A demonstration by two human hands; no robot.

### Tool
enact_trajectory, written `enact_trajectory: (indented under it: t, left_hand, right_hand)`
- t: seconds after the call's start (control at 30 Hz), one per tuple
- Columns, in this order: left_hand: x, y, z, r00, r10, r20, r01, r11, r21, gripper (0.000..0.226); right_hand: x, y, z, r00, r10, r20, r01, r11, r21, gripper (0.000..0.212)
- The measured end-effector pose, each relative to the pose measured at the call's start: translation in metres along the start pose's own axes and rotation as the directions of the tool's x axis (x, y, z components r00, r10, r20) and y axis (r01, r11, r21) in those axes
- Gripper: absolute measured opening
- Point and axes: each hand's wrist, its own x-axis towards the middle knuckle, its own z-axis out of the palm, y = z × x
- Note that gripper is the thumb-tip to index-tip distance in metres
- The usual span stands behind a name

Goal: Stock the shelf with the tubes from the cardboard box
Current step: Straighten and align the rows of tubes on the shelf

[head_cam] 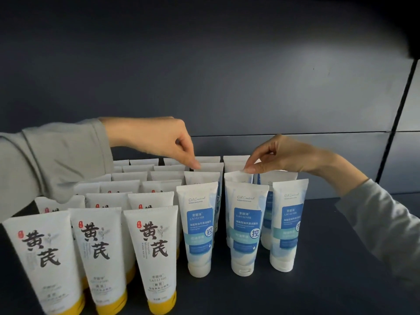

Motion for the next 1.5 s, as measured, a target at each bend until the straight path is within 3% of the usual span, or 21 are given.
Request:
enact_trajectory:
  t: [0.13, 0.23, 0.4, 1.0, 1.27, 1.5]
  left_hand:
    - [-0.004, -0.003, 0.013, 0.998, 0.0, 0.063, 0.002, 0.999, -0.039, 0.033]
    - [-0.003, -0.005, 0.017, 0.999, 0.006, 0.05, -0.003, 0.998, -0.071, 0.026]
    - [0.001, -0.009, 0.022, 1.0, -0.009, 0.026, 0.012, 0.994, -0.107, 0.014]
    - [0.006, -0.013, 0.037, 0.994, -0.017, -0.112, -0.008, 0.977, -0.215, 0.033]
    - [0.008, -0.011, 0.039, 0.993, -0.02, -0.117, -0.007, 0.974, -0.225, 0.022]
    - [0.005, -0.01, 0.03, 0.999, -0.027, -0.017, 0.023, 0.977, -0.211, 0.034]
  right_hand:
    - [0.003, -0.002, 0.004, 1.0, 0.021, -0.014, -0.022, 0.998, -0.051, 0.022]
    - [0.004, -0.003, 0.007, 0.999, 0.03, -0.016, -0.032, 0.996, -0.079, 0.011]
    - [0.002, -0.003, 0.009, 0.999, 0.017, -0.047, -0.02, 0.998, -0.066, 0.016]
    - [-0.002, 0.002, 0.006, 0.995, 0.015, -0.095, -0.028, 0.99, -0.139, 0.018]
    - [-0.003, 0.002, 0.003, 0.996, 0.022, -0.085, -0.033, 0.99, -0.137, 0.016]
    - [-0.004, 0.003, 0.0, 0.997, 0.014, -0.072, -0.025, 0.987, -0.158, 0.011]
